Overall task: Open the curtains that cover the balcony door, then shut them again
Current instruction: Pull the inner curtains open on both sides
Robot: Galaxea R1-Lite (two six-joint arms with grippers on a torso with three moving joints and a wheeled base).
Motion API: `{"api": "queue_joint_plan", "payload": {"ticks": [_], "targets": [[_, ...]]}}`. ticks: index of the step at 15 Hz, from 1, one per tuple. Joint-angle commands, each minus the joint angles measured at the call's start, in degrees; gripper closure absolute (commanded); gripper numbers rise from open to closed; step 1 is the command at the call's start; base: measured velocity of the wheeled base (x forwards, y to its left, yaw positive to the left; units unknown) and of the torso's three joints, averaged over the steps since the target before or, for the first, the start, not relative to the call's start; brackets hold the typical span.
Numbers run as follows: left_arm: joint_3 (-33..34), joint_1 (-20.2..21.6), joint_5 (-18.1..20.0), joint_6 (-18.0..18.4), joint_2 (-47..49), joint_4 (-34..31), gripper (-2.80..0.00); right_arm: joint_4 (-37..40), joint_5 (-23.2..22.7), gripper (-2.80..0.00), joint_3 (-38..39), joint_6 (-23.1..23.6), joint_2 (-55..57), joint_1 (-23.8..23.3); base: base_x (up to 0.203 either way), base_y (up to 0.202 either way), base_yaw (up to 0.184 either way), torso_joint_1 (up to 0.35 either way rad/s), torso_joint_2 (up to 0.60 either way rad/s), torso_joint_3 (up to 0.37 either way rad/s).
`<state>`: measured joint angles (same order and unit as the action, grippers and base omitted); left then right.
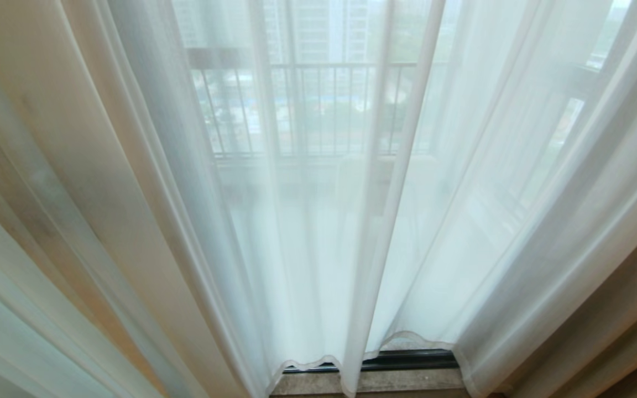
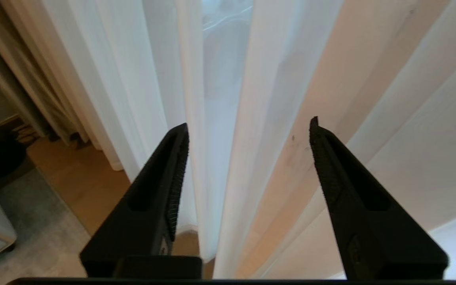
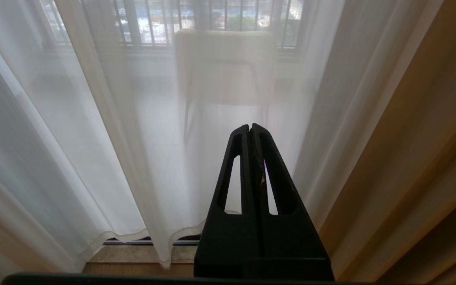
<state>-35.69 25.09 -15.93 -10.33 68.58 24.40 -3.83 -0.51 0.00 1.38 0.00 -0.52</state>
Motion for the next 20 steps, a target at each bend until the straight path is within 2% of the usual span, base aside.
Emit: {"api": "queue_joint_plan", "payload": {"ticks": [1,3,7,10,15,18,20], "targets": [[0.1,-1.11,0.33,-0.08,2.47,0.63,-2.8,-0.04,-0.02,0.0,0.0,0.03,0.0,0.0,0.0,0.0,0.0,0.0,0.0,0.0],[0.14,-1.62,1.36,-0.29,4.06,0.72,-2.8,-0.04,-0.02,0.0,0.0,0.03,0.0,0.0,0.0,0.0,0.0,0.0,0.0,0.0],[-1.43,-1.03,7.48,-0.23,6.99,0.74,-2.8,-0.04,-0.02,0.0,0.0,0.03,0.05,0.0,0.0,0.0,0.0,0.0,0.0,0.0],[-4.49,-0.19,10.27,-0.38,10.46,0.74,-2.8,-0.04,-0.02,0.0,0.0,0.03,0.02,0.0,0.0,0.0,0.0,0.0,0.0,0.0],[-9.26,5.17,18.74,-0.48,15.3,0.61,-2.8,-0.04,-0.02,0.0,0.0,0.03,0.0,0.0,0.0,0.0,0.0,0.0,0.0,0.0],[-10.58,5.17,25.02,-0.49,15.61,0.54,-2.8,-0.04,-0.02,0.0,0.0,0.03,0.07,0.0,0.0,0.0,0.0,0.0,0.0,0.0],[-11.93,5.18,27.02,-0.49,15.89,0.56,-2.8,-0.04,-0.02,0.0,0.0,0.03,0.0,0.0,0.0,0.0,0.0,0.0,0.0,0.0]]}}
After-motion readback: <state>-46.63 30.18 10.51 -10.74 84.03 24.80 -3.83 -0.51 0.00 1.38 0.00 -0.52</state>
